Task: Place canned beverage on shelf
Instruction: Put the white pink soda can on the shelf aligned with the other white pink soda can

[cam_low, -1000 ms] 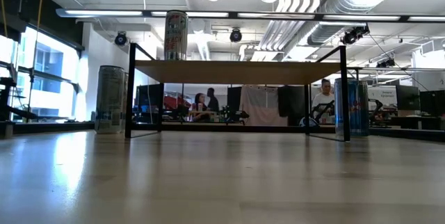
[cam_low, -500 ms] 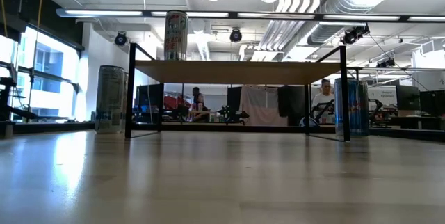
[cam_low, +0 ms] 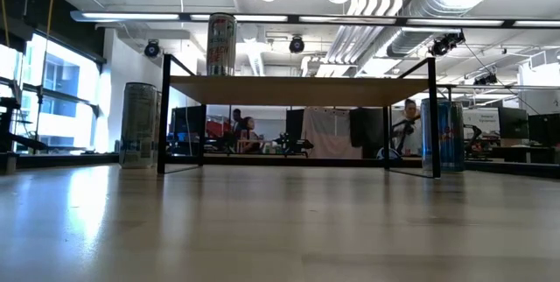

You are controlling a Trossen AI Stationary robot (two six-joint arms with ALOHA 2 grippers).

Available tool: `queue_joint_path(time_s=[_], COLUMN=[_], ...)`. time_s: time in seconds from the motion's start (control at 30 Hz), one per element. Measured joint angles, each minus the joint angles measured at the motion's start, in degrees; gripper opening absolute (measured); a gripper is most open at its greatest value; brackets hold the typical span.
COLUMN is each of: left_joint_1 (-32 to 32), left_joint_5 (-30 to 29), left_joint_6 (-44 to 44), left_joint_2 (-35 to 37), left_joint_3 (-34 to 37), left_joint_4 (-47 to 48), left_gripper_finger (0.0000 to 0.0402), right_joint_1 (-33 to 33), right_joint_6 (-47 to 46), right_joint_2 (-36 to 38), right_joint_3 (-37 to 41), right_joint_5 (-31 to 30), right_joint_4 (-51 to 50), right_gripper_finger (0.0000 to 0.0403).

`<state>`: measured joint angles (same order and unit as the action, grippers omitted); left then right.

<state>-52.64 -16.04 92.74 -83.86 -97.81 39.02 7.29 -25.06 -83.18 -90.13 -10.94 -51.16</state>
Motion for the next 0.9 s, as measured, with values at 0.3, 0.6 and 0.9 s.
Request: queue_joint_path(time_s=[0.3, 0.6, 0.9], left_joint_1=[-3.0, -4.9, -6.4], left_joint_5=[11.7, 12.8, 10.7], left_joint_6=[-3.6, -4.5, -4.0], left_joint_2=[-15.9, -19.3, -19.5], left_joint_3=[-19.4, -18.3, -18.3], left_joint_4=[41.9, 49.7, 50.7], left_gripper_finger=[0.0337, 0.0337, 0.0337], right_joint_1=[0.0, 0.0, 0.0], right_joint_6=[-2.0, -1.6, 0.7], right_joint_2=[0.0, 0.0, -0.1], right_joint_3=[0.0, 0.0, 0.0], right_joint_5=[-2.8, -3.0, -3.0], right_joint_4=[0.0, 2.2, 2.1], right_gripper_finger=[0.0398, 0.0398, 0.0398])
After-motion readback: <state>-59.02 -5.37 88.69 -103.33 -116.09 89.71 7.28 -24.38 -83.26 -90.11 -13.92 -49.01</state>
